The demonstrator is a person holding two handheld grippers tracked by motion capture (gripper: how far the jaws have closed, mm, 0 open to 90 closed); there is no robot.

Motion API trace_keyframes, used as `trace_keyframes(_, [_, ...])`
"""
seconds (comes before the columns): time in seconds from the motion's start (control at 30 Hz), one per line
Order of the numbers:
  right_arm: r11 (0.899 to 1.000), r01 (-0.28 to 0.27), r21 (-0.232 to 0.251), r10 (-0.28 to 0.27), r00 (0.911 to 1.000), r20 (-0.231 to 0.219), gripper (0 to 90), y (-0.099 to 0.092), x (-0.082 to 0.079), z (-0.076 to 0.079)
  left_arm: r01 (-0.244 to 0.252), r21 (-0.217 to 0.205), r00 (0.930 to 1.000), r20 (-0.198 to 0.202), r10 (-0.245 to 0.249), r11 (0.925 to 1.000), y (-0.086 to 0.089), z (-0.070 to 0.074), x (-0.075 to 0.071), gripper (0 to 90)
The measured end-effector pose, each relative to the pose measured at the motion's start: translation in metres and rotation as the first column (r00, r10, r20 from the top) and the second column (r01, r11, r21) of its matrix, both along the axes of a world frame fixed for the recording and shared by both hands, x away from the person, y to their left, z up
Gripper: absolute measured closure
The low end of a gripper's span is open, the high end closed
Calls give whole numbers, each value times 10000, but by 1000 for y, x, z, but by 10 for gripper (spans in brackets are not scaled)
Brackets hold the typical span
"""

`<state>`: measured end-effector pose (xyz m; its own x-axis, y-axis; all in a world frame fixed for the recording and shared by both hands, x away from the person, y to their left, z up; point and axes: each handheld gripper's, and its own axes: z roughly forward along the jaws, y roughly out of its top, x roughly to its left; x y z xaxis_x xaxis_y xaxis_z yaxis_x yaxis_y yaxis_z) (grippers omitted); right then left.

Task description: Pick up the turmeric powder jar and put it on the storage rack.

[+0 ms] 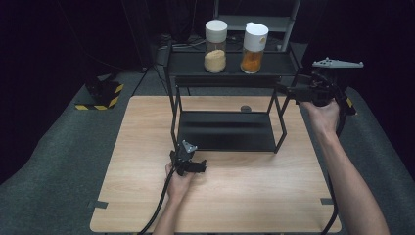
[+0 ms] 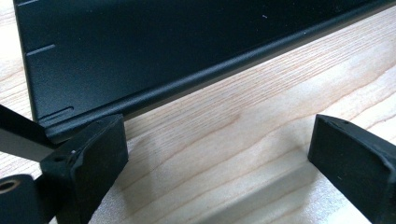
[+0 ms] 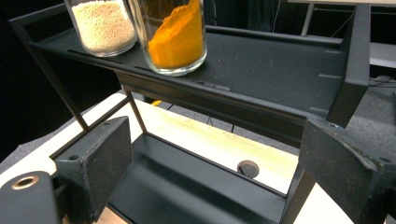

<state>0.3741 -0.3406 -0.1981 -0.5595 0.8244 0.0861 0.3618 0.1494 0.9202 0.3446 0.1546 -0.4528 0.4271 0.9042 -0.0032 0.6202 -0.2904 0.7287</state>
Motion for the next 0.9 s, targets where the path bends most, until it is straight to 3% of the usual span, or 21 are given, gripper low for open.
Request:
trace_keyframes(0.23, [10000,6,46,-6,10000,-82,93,-2,-1,-7,6,-20,10000,-8,-6,10000,0,0,0,47])
trace_keyframes(0.3, [9998,80,-190,-79,10000,42,95,1,-5,-10,5,-21,10000,-11,-5,10000,0,0,0,46])
trace_keyframes(0.9, [9986,-82,-514,81,10000,-22,96,8,-10,-25,4,-27,10000,5,-4,10000,0,0,0,47])
